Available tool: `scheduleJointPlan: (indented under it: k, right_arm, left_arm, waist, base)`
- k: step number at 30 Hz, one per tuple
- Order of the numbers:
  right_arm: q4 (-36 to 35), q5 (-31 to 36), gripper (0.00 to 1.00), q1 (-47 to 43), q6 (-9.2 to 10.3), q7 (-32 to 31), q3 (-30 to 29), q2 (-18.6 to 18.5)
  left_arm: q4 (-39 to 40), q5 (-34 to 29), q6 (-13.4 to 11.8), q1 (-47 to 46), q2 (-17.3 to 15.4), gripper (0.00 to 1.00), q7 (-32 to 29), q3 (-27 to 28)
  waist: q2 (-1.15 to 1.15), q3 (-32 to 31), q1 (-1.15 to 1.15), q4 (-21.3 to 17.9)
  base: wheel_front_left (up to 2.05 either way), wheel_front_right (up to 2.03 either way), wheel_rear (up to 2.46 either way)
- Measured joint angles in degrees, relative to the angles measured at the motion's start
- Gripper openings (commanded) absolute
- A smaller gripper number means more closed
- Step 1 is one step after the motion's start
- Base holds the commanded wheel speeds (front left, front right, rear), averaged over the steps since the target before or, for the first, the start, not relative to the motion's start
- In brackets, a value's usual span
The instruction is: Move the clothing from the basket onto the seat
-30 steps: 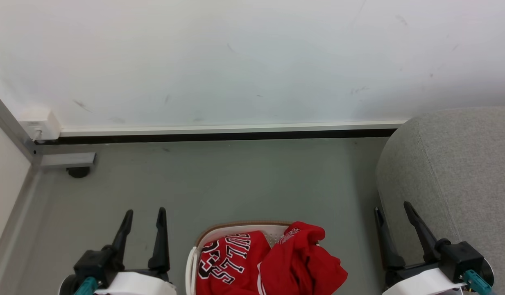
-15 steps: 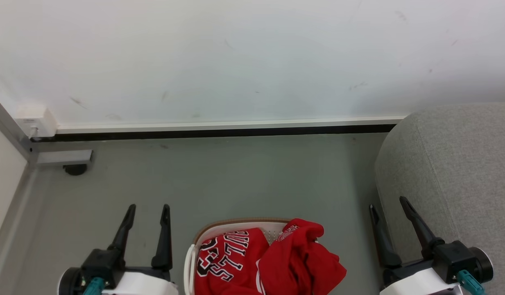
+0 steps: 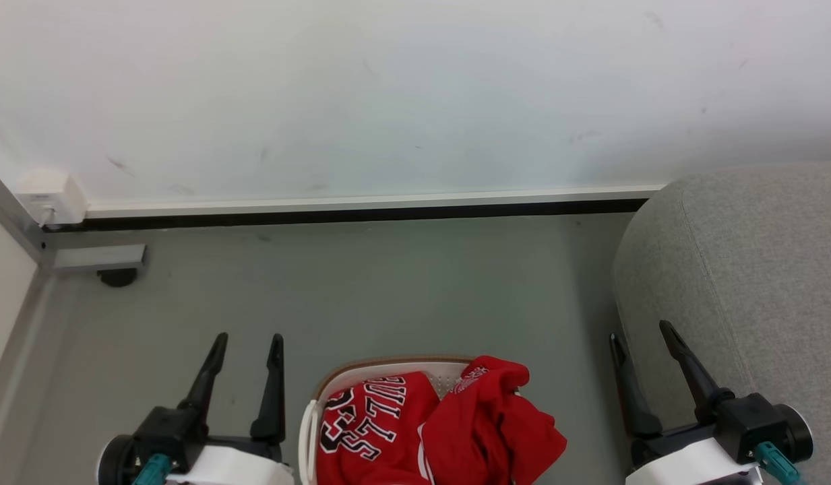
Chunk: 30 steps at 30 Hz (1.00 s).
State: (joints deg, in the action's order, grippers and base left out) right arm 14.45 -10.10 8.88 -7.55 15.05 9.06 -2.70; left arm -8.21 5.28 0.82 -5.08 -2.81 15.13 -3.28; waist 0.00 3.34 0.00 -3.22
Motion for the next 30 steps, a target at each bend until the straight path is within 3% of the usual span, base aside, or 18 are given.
scheduleJointPlan:
  k: [16, 22, 30]
  right_arm:
    - [-1.43, -1.10, 1.00, 2.35, 0.00, 0.01, -0.78, -0.04]
    - [-2.29, -3.19, 1.00, 4.30, 0.00, 0.10, -1.29, -0.04]
    - [-3.89, -5.61, 1.00, 6.54, 0.00, 0.10, -1.18, -0.11]
  left_arm:
    - [-3.89, -0.21, 1.98, -3.48, 0.02, 1.00, 0.01, 0.49]
    - [-9.71, -1.59, 3.45, -6.57, -0.82, 1.00, 0.01, 0.23]
    - [-21.71, -4.14, 5.32, -13.58, -4.67, 1.00, 0.01, -2.85]
  waist:
    - [0.00, 5.58, 0.00, -4.81]
    - [0.00, 9.69, 0.00, -8.30]
    - [0.00, 16.22, 0.01, -13.18]
  base:
    - [0.00, 0.00, 0.00]
    - [0.00, 0.00, 0.00]
    - [0.00, 0.00, 0.00]
